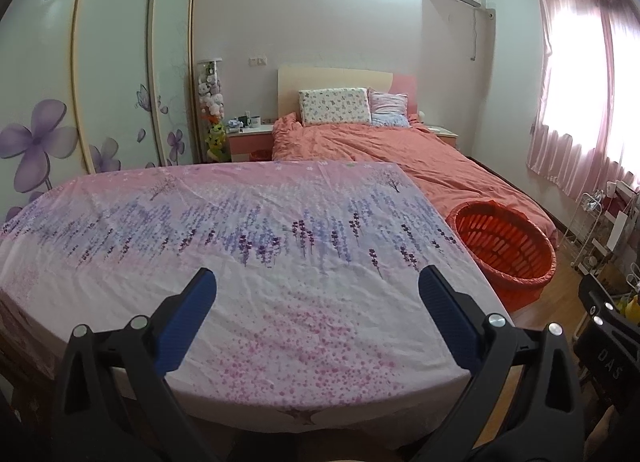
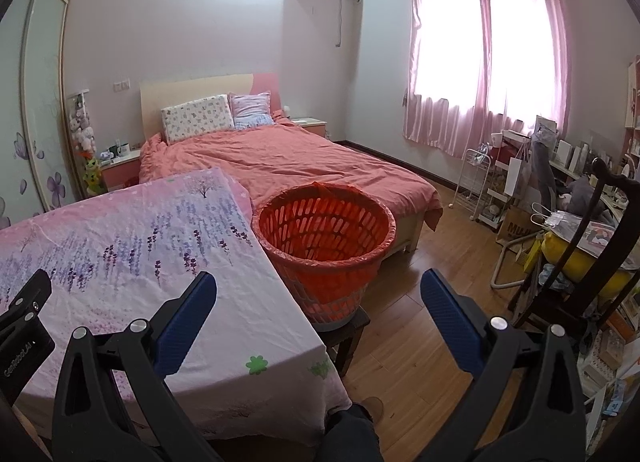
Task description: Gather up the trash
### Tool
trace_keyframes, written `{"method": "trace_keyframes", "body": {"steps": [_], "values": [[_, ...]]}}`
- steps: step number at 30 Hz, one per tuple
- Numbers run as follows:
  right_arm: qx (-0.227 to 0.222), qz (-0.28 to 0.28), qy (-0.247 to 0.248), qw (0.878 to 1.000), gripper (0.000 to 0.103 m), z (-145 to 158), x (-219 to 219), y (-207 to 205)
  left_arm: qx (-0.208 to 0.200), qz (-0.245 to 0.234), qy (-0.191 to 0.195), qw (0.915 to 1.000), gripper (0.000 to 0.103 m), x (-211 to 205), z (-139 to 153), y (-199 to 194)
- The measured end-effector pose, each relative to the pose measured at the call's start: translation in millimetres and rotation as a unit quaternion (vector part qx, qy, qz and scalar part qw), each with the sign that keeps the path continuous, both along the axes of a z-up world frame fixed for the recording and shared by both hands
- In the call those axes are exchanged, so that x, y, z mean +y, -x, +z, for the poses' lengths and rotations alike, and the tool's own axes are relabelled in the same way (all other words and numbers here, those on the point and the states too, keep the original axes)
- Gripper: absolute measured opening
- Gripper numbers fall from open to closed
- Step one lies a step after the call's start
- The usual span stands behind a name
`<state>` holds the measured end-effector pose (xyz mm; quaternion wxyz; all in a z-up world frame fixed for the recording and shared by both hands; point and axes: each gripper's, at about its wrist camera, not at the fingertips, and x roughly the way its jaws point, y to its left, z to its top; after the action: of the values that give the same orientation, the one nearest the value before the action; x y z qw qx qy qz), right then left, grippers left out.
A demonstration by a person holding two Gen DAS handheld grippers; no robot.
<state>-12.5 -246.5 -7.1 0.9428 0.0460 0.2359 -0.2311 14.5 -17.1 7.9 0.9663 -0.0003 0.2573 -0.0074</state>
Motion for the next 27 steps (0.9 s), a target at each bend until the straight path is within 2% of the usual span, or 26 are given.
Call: {"method": "trace_keyframes", "body": {"steps": [27], "values": [[-0.004,0.004,-0.004,1.000,0.101,4.2,4.6,-4.4,-0.007,0.008,-0.001,0.9999,0.099,2.9,5.2,0.6]]}}
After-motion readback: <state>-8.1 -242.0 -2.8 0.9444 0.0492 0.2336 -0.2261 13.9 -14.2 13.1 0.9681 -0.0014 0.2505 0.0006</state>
